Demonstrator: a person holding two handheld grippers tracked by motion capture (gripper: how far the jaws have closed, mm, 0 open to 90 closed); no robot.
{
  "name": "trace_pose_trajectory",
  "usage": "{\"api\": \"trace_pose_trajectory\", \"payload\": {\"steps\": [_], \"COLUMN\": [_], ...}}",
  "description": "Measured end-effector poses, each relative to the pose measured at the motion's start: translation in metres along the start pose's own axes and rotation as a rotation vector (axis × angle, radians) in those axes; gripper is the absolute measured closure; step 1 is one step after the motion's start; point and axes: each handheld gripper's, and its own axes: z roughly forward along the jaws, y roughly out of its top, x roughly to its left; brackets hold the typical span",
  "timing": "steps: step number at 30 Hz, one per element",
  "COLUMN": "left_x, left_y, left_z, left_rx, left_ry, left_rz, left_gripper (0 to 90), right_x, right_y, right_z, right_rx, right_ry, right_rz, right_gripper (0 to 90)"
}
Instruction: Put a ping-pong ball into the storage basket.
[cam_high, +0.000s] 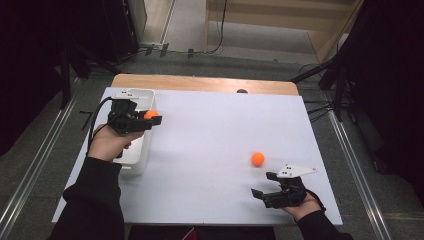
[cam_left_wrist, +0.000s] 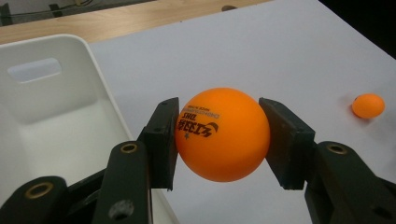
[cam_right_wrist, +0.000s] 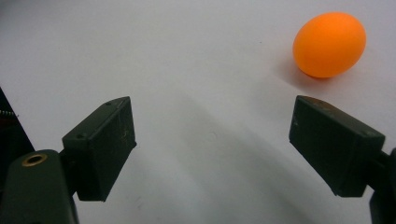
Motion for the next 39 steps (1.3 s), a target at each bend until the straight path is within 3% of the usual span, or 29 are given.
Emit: {"api": "trace_pose_trajectory", "payload": {"steps": [8,12,22,24,33,39], "left_x": [0.005,0.009,0.017,0.019,0.025,0.028], "left_y": [-0.001,-0.001,-0.003,-0.004,-0.006,-0.008], "left_z": [-0.002,-0.003,-0.005,-0.005,-0.004,-0.005], "left_rx": [-0.017,-0.029,-0.042,-0.051,-0.05,-0.08], "left_ry": [0.047,0.053,0.15,0.157,0.197,0.244], "left_rz": [-0.028,-0.065,-0.076,-0.098,-0.112,-0.129], "left_gripper": [50.5,50.5,50.4,50.4,50.4,50.4], "right_x": [0.0,0.0,0.0,0.0,0.0,0.0], "right_y": [0.0,0.0,0.001,0.001,0.0,0.0], "right_z": [0.001,0.001,0.0,0.0,0.0,0.001], "right_rx": [-0.001,-0.001,-0.002,-0.004,0.0,0.002], "right_ry": [0.001,0.001,-0.002,-0.001,-0.003,-0.007], "right_rz": [-0.005,-0.005,-0.004,-0.007,-0.003,-0.004], "right_gripper": [12.9,12.9,12.9,12.9,12.9,12.9]}}
